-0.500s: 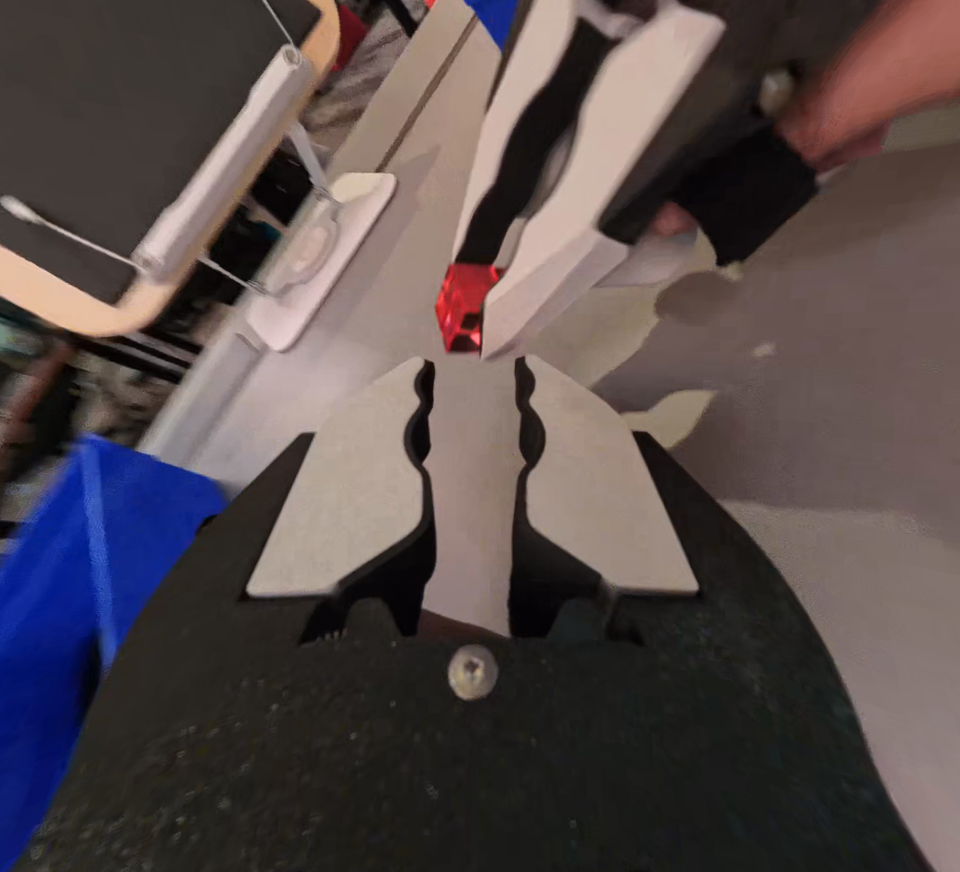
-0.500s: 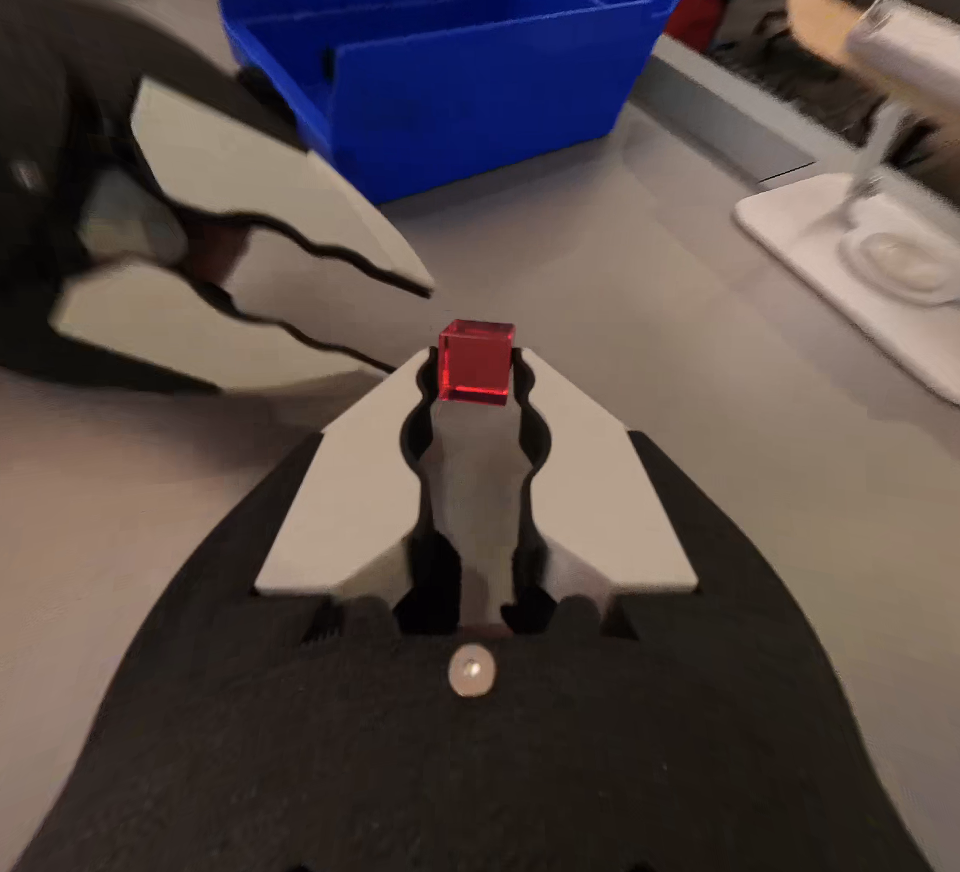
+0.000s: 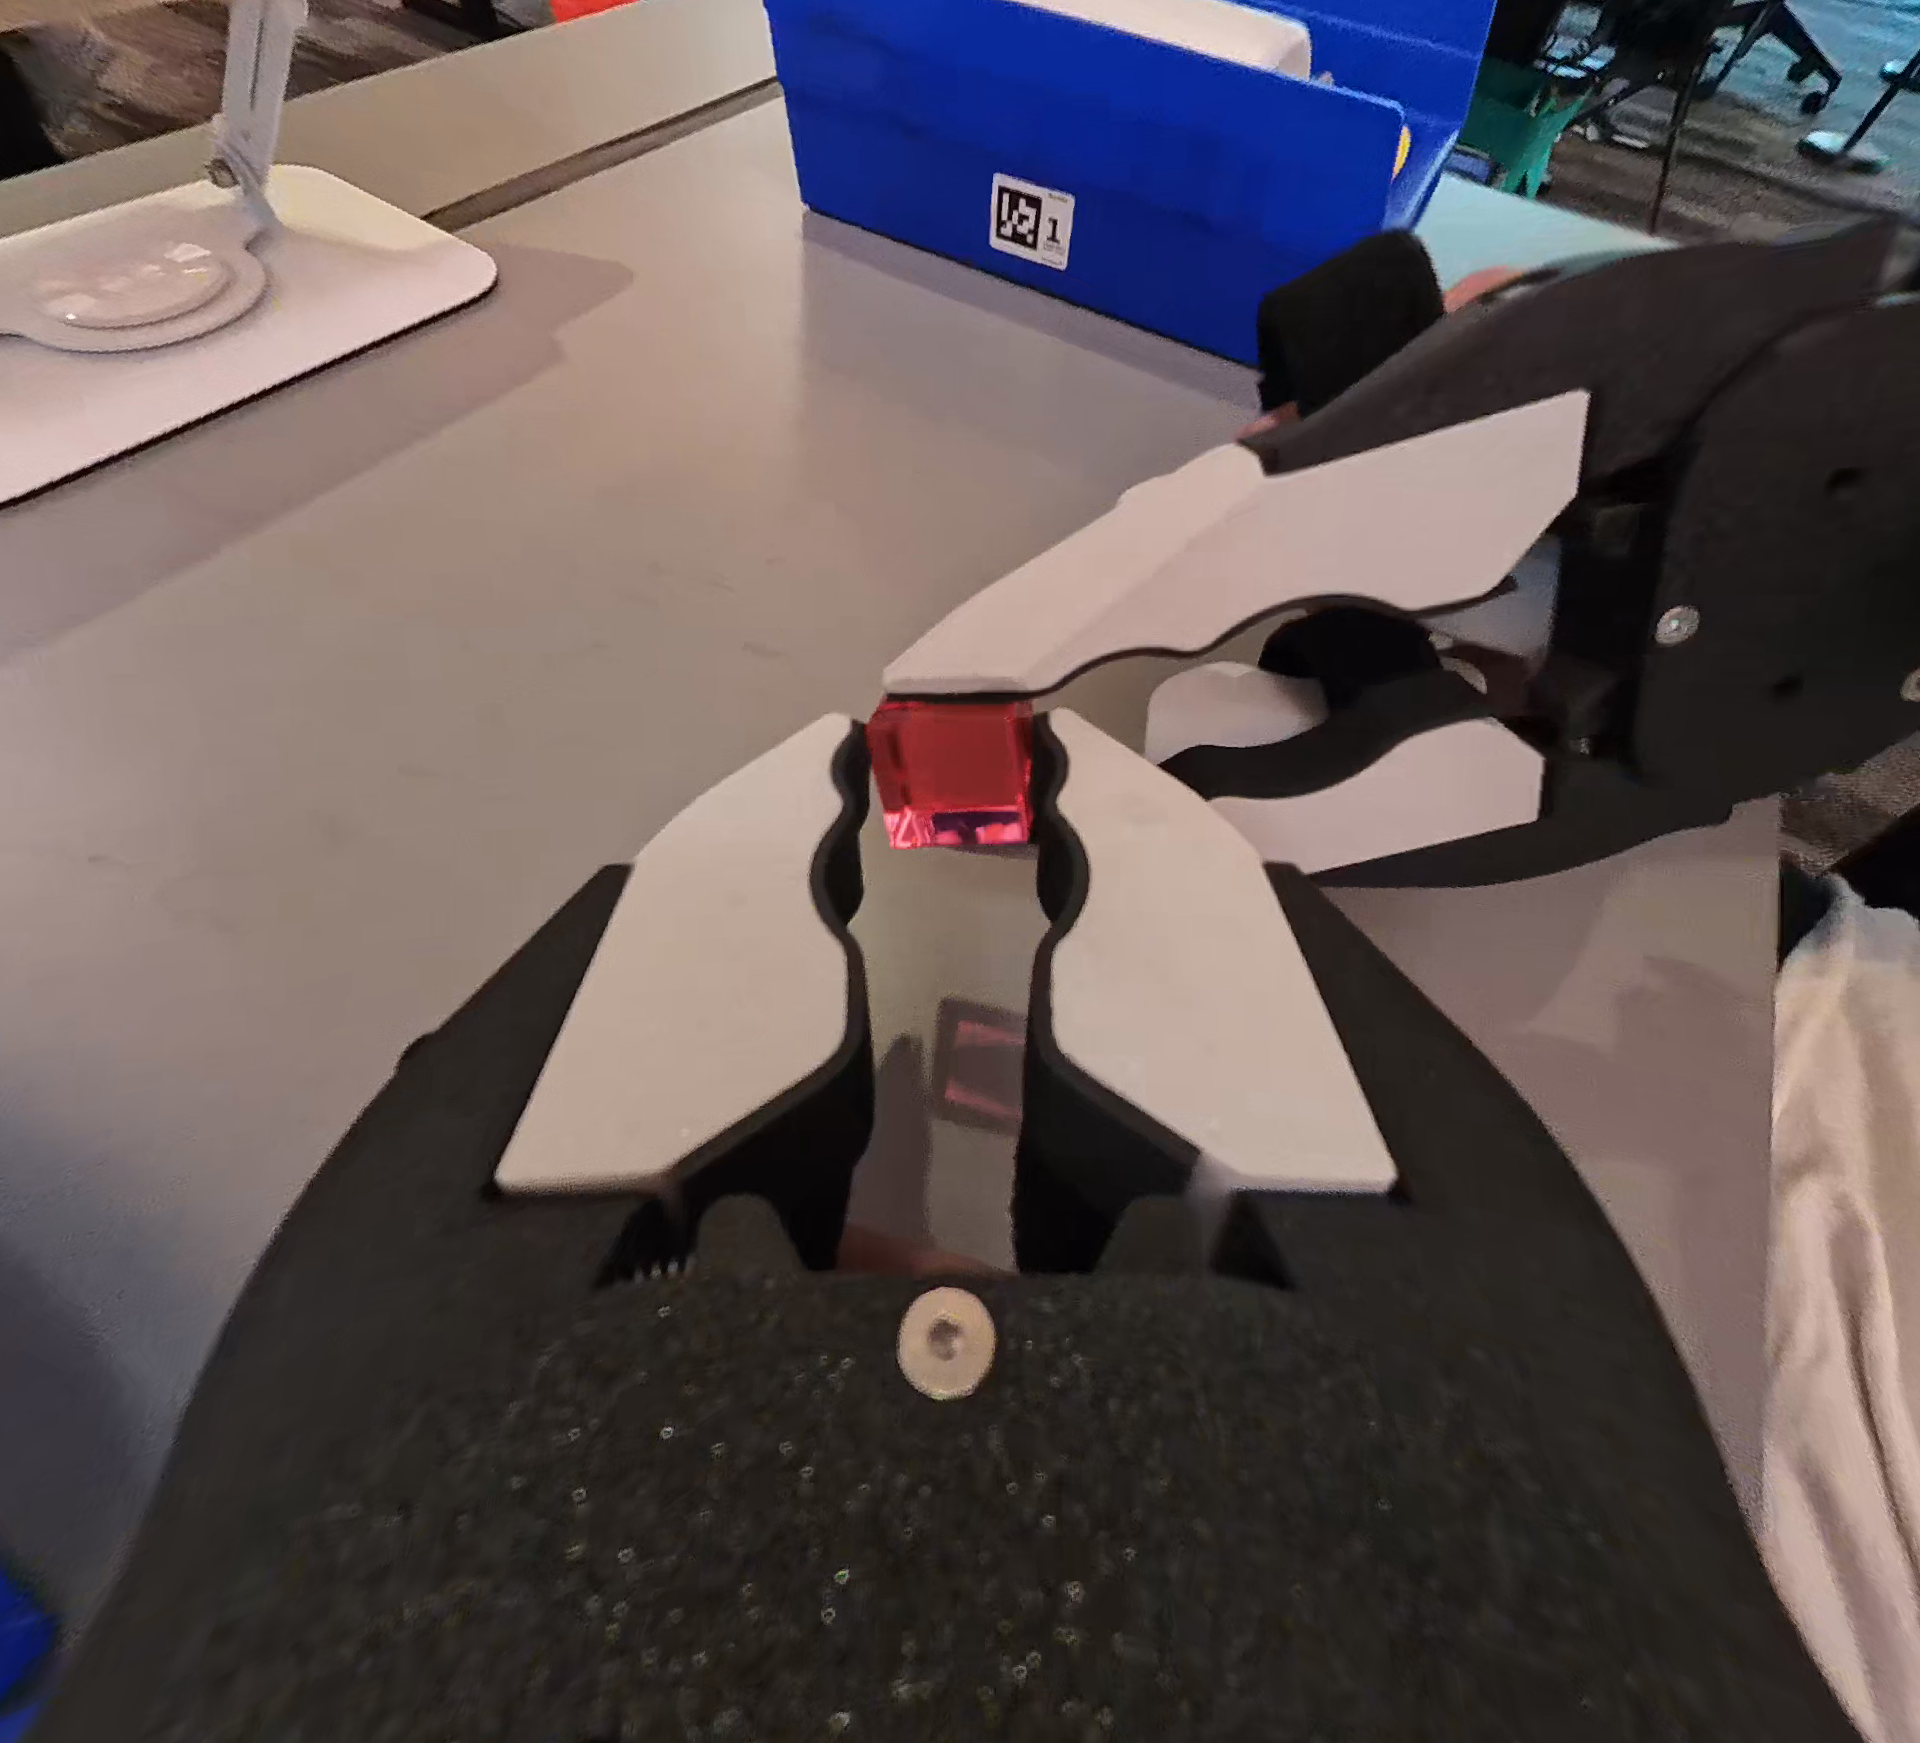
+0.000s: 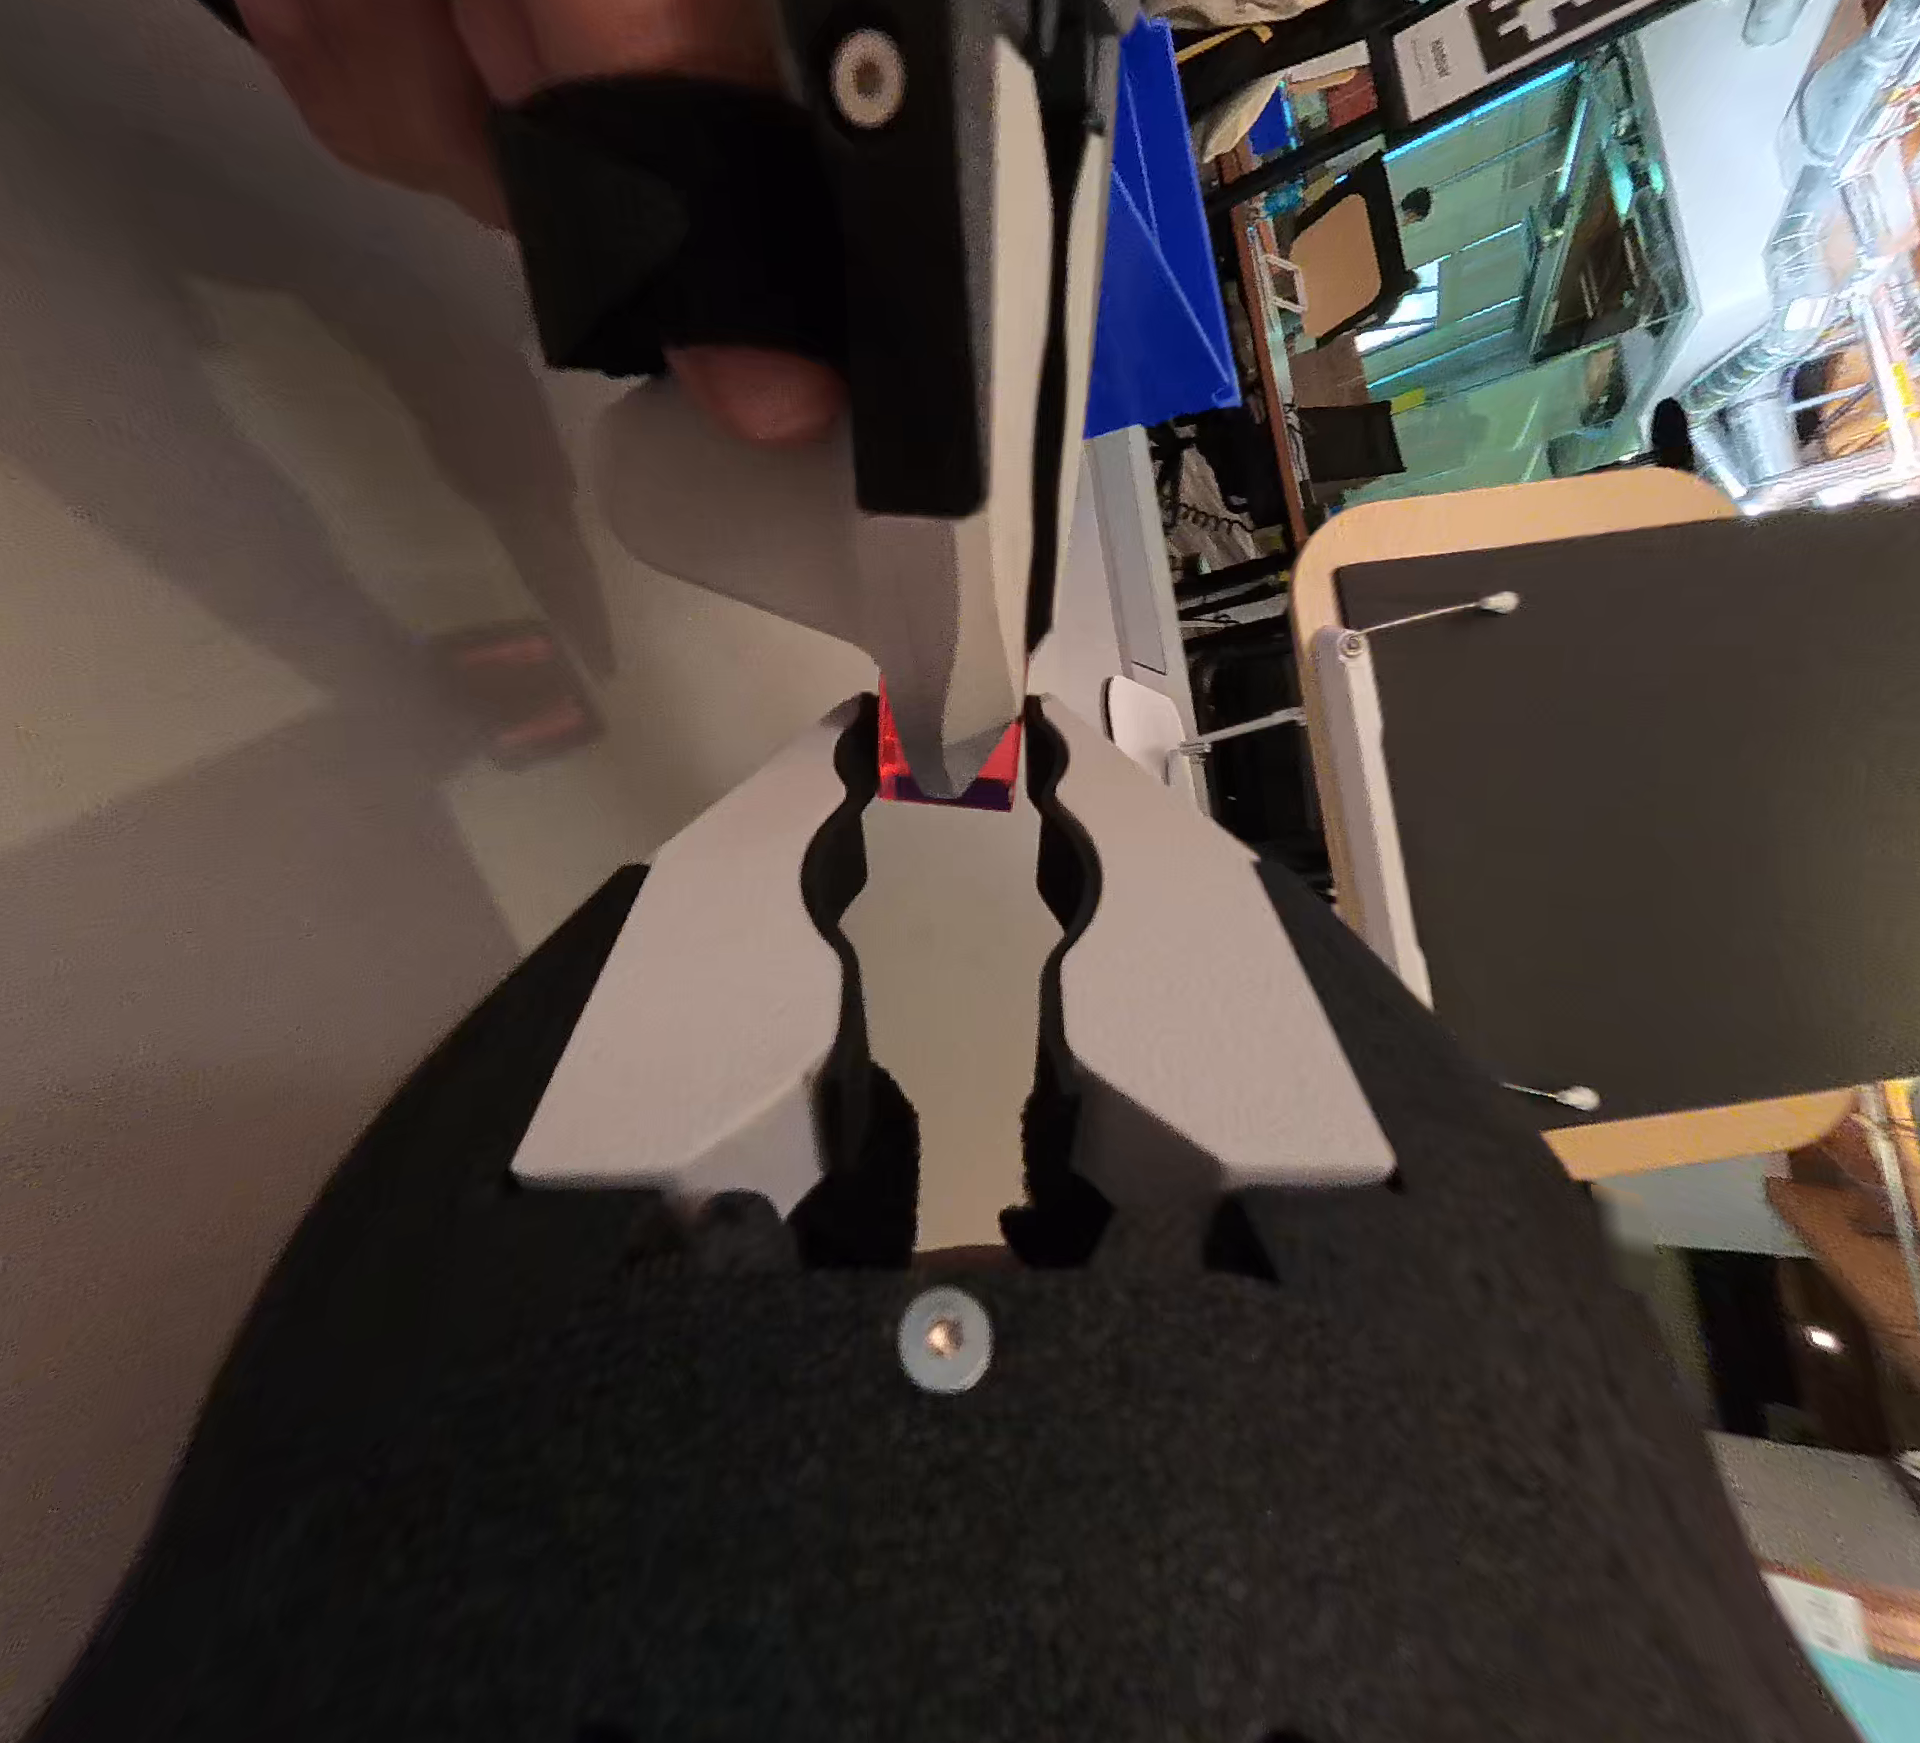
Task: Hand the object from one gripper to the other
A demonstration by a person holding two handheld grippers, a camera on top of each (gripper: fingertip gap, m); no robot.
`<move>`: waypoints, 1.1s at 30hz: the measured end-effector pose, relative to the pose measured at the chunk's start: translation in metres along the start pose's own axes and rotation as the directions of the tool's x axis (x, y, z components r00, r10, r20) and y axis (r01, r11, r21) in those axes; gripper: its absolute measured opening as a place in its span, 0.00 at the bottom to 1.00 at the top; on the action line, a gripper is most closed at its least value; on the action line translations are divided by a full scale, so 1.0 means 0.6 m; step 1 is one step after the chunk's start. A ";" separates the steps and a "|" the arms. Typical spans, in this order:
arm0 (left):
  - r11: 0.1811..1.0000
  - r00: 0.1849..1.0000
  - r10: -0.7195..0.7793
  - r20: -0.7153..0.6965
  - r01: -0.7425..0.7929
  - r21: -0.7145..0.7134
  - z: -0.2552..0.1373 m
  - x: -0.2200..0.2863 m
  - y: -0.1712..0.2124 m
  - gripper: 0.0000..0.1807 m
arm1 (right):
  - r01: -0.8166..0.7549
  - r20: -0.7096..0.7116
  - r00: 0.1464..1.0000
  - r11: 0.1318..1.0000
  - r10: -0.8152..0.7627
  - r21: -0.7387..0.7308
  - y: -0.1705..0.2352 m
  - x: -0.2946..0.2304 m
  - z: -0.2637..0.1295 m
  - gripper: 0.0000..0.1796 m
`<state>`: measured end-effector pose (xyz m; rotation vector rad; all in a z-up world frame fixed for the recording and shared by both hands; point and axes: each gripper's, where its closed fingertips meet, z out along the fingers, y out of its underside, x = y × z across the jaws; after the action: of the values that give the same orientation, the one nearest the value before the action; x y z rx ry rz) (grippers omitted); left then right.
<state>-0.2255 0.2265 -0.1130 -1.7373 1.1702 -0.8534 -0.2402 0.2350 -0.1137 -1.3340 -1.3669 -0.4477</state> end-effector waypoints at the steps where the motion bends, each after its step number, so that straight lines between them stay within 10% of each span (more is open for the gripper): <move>1: 1.000 1.000 -0.001 0.003 0.001 -0.004 0.001 -0.001 0.000 0.16 | 0.017 -0.025 1.000 1.000 -0.017 -0.004 0.001 0.001 0.001 0.16; 6: 0.997 0.998 -0.053 -0.041 0.055 0.052 -0.009 -0.004 -0.017 0.15 | 0.060 -0.182 0.982 0.997 -0.049 0.054 -0.010 0.018 -0.014 0.17; 11: 0.957 0.962 -0.151 -0.229 0.200 0.209 -0.048 -0.007 -0.056 0.15 | -0.374 0.073 0.927 0.915 0.367 0.149 -0.005 0.018 -0.023 0.34; 14: 0.897 0.861 -0.218 -0.460 0.363 0.254 -0.079 0.012 -0.084 0.15 | -0.759 0.432 0.621 0.640 0.654 0.122 -0.025 0.005 -0.039 0.33; 19: 0.859 0.781 -0.234 -0.578 0.445 0.254 -0.086 0.034 -0.095 0.15 | -0.985 0.757 0.092 0.173 0.646 -0.027 -0.069 0.043 -0.079 0.29; 33: 0.886 0.825 -0.242 -0.511 0.402 0.230 -0.051 0.045 -0.073 0.15 | -0.985 0.749 0.031 0.149 0.662 -0.091 -0.057 0.040 -0.069 0.14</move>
<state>-0.2276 0.2014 -0.0585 -1.5086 0.9539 -1.6605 -0.2460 0.2007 -0.0666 -1.6642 -0.7069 1.3453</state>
